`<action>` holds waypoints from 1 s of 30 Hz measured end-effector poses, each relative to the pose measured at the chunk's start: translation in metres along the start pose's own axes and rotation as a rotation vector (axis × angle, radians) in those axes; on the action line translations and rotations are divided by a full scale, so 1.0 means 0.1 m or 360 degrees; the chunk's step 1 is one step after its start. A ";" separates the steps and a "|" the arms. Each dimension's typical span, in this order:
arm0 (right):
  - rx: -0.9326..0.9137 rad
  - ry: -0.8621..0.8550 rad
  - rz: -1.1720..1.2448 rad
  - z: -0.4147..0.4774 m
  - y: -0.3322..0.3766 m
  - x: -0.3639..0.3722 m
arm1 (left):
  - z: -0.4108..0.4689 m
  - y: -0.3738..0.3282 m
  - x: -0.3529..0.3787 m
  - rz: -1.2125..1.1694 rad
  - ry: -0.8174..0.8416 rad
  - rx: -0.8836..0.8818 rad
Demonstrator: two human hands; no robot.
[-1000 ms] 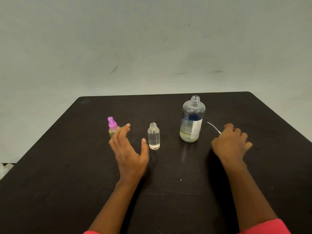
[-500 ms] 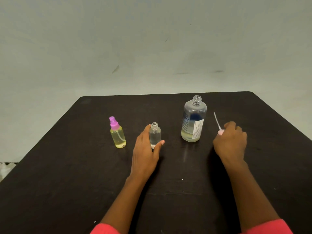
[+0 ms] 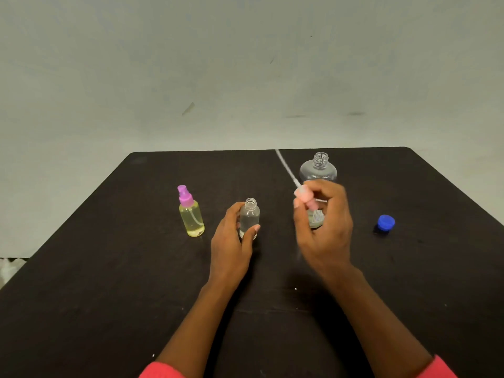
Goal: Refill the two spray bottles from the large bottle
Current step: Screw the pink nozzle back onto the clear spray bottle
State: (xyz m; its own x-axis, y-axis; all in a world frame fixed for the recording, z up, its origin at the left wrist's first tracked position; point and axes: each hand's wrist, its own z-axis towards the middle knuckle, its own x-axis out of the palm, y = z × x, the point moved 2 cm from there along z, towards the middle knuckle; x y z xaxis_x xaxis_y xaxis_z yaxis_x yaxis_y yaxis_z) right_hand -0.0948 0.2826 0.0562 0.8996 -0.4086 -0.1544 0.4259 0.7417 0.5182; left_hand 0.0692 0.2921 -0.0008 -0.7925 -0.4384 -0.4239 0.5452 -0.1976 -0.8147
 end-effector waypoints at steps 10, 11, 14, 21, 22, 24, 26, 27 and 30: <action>-0.0179 0.0120 0.0096 -0.06 0.07 0.07 | -0.02 0.01 -0.01 0.0020 -0.0006 0.0061; -0.0180 0.0094 0.0114 -0.05 0.07 0.06 | -0.03 0.01 -0.01 0.0013 -0.0007 0.0060; -0.0184 0.0048 0.0114 -0.04 0.08 0.04 | -0.03 0.00 -0.01 0.0010 -0.0014 0.0064; -0.0169 0.0131 0.0077 -0.06 0.06 0.06 | -0.04 -0.01 -0.02 0.0047 -0.0043 0.0116; -0.0155 0.0154 0.0080 -0.06 0.05 0.07 | -0.04 -0.01 -0.02 0.0062 -0.0033 0.0130; -0.0110 0.0200 0.0100 -0.08 0.02 0.09 | -0.05 -0.02 -0.01 0.0101 -0.0002 0.0170; -0.0040 0.0255 0.0150 -0.11 -0.01 0.12 | -0.06 -0.04 -0.01 0.0124 0.0038 0.0216; 0.0013 0.0291 0.0183 -0.13 -0.03 0.14 | -0.07 -0.04 -0.01 0.0130 0.0061 0.0235; 0.0193 0.0415 0.0226 -0.18 -0.05 0.18 | -0.10 -0.06 0.00 0.0114 0.0109 0.0259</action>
State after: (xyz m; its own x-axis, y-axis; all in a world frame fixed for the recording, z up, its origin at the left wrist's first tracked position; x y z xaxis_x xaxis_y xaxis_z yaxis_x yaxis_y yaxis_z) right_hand -0.0793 0.2813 0.0357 0.9504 -0.1439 -0.2756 0.2937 0.7064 0.6440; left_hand 0.0631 0.3014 -0.0001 -0.7636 -0.3971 -0.5091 0.6337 -0.3098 -0.7088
